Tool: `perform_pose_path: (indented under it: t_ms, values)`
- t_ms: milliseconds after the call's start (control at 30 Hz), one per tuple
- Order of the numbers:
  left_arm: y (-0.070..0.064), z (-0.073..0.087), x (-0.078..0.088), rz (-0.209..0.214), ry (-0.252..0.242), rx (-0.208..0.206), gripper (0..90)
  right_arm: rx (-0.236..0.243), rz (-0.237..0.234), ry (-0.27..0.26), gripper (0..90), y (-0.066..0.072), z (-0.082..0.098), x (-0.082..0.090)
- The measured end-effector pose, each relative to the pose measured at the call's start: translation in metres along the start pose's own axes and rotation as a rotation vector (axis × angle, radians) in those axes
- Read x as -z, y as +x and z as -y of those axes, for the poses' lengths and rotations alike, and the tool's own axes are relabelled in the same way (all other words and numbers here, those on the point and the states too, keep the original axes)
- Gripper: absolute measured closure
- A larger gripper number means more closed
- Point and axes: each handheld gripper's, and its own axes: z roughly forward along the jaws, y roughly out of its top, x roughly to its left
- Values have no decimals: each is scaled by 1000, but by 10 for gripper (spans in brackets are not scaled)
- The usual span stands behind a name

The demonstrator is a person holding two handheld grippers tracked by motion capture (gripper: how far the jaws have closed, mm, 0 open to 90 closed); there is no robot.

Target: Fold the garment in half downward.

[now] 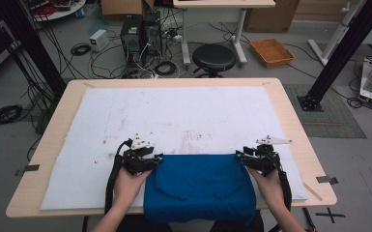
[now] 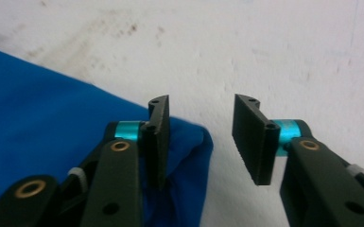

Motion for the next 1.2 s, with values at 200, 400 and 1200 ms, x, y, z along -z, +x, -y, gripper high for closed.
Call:
perform_pose_path:
  t_ms: [200, 400, 1200]
  values:
    - [1, 6, -2, 65, 22, 21, 708, -12, -61, 55, 815, -7, 6, -9]
    - [1, 6, -1, 82, 17, -5, 822, 13, -76, 35, 863, -8, 6, -5]
    - [75, -68, -57, -65, -13, -42, 826, 77, 54, -3, 860, -33, -79, -75]
